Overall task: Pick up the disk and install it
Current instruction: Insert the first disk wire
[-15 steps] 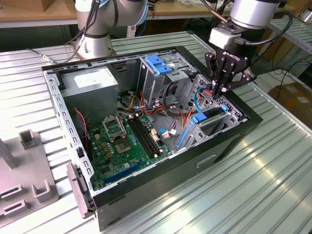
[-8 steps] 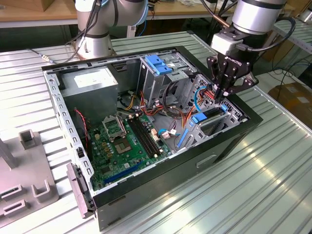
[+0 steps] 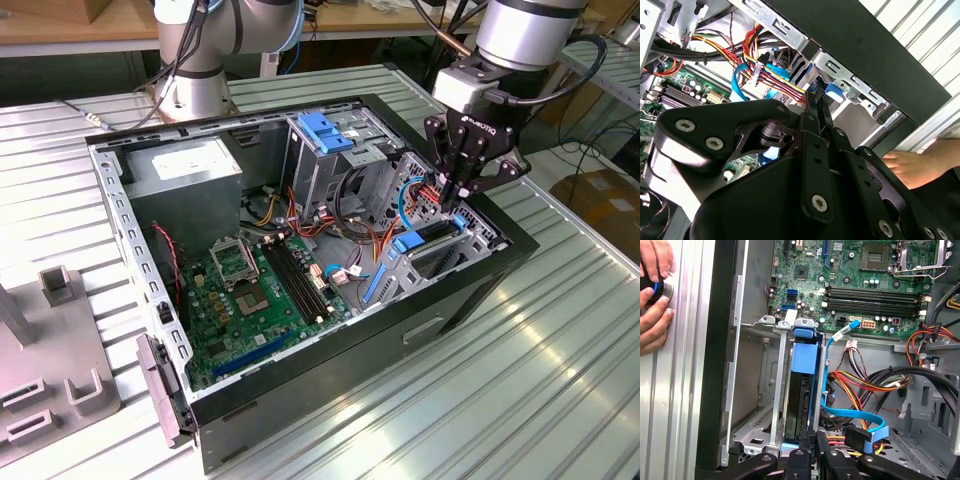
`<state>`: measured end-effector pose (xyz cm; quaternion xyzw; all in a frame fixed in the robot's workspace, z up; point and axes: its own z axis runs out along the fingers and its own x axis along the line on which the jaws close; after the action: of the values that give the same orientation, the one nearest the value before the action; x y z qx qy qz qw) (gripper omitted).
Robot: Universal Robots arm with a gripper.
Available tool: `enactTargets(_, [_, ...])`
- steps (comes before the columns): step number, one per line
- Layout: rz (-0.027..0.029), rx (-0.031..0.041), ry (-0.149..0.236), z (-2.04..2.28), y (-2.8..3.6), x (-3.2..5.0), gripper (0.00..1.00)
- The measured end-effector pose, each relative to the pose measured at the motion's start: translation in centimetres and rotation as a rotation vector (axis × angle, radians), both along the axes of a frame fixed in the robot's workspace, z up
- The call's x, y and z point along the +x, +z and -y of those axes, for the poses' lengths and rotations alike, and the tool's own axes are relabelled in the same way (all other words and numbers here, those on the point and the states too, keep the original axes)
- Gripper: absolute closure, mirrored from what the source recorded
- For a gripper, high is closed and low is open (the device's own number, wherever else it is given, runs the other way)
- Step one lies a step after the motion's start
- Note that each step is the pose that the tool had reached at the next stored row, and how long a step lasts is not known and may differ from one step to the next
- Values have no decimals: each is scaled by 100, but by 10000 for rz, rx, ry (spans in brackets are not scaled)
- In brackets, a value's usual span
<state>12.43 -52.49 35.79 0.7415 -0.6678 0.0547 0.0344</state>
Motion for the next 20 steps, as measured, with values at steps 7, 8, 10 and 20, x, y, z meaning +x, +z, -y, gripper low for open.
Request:
enactTargets(7, [1, 18, -22, 17, -3, -1, 83])
enactTargets(8, [1, 20, -38, 29, -5, 0, 83])
enactTargets(10, [1, 25, -56, 56, -12, -1, 83])
enactTargets(20, [274, 42, -114, 63, -32, -110, 83])
